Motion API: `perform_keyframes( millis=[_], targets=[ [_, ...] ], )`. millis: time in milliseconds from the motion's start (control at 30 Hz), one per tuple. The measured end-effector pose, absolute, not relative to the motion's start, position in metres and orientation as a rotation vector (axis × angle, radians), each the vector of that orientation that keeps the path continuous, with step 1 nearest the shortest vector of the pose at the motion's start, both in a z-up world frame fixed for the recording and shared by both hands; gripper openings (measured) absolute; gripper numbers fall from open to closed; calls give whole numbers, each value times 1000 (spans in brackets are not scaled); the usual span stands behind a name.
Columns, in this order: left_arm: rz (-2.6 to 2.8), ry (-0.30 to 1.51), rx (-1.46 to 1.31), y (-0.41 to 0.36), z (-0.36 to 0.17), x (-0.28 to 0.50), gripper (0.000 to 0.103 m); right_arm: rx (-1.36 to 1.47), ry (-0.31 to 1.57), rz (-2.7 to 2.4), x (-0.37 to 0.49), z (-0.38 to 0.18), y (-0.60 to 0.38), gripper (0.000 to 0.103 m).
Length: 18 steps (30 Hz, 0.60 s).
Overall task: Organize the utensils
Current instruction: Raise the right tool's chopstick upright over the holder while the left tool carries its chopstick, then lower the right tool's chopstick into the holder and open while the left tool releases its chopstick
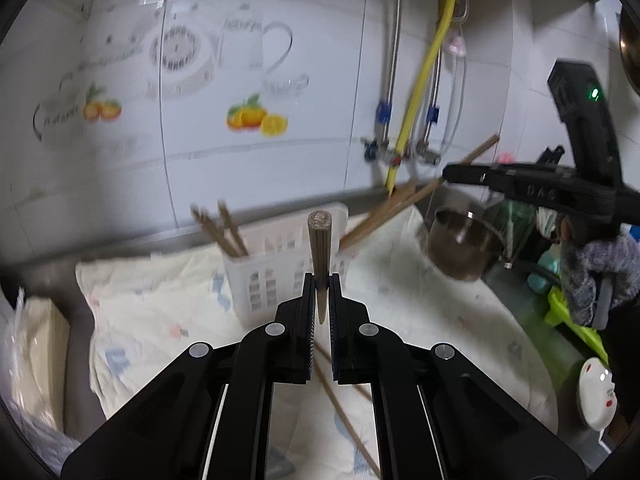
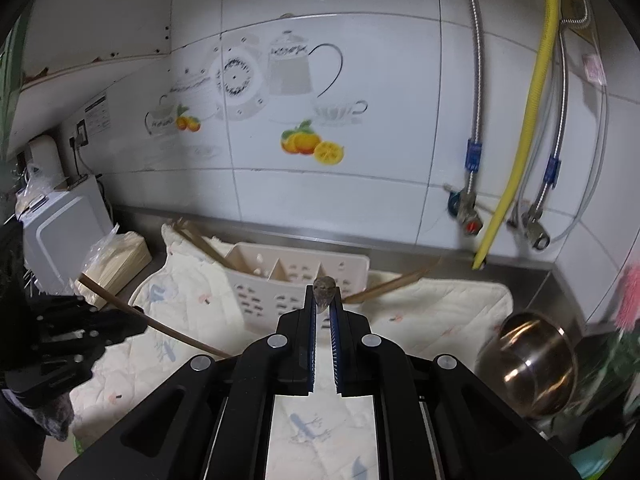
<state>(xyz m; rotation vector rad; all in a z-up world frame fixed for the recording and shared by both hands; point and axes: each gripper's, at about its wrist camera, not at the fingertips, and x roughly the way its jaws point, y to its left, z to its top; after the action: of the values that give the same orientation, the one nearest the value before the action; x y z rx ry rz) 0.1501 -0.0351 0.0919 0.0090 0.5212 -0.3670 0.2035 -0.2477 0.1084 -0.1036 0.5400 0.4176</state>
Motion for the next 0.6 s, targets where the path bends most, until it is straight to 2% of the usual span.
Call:
perform_keyframes(
  millis=[300,600],
  targets=[
    [-323,423,22,-27,148,177,5,-105,518,386,224,143,-259,6],
    [-247,499,56,-22,132,229,5,-121,575,381,253,127,-251,6]
  ],
)
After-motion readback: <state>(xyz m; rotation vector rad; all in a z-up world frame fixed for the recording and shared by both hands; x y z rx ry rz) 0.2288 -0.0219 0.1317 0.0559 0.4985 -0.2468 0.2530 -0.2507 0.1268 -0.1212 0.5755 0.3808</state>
